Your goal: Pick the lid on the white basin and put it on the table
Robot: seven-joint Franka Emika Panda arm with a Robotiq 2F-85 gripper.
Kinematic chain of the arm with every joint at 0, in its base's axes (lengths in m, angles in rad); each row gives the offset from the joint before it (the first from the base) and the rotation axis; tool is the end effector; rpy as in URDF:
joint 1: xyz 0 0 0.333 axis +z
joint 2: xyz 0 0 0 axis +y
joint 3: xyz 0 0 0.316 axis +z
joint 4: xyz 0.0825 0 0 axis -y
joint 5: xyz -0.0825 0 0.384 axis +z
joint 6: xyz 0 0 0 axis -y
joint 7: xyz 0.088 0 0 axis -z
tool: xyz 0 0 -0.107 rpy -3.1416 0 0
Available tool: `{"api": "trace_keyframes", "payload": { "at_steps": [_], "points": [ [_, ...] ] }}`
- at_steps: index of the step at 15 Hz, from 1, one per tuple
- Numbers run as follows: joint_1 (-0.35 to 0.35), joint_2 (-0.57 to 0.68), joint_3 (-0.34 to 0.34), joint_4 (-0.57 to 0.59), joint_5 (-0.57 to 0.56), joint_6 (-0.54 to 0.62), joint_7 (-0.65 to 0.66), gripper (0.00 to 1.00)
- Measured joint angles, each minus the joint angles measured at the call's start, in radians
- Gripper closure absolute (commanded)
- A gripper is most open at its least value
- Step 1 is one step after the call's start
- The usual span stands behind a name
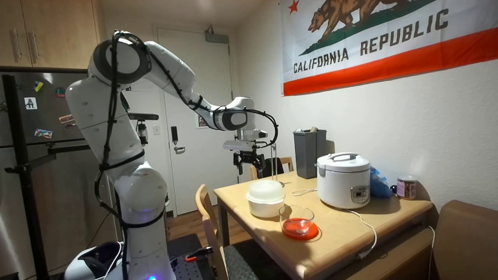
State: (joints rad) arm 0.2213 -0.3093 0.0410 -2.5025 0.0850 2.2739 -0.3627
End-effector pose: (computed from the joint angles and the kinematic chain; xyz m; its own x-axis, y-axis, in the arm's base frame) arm 0.4233 0.1159 0.4027 0.8382 0.5373 0.0941 0.5415 -0.8404 -0.0248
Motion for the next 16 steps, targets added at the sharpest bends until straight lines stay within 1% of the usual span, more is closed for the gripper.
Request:
{"api": "trace_keyframes", "payload": {
  "at_steps": [4,6,10,16],
  "points": [
    [0.010,0.153,0.076,0.155,-0.003,-0.001,0.068,0.00],
    [0.011,0.210,0.098,0.212,-0.003,-0.001,0.073,0.00],
    [0.008,0.227,0.098,0.225,0.011,0.000,0.035,0.00],
    [0.010,0.238,0.109,0.227,0.055,0.001,0.055,0.00]
  ]
}}
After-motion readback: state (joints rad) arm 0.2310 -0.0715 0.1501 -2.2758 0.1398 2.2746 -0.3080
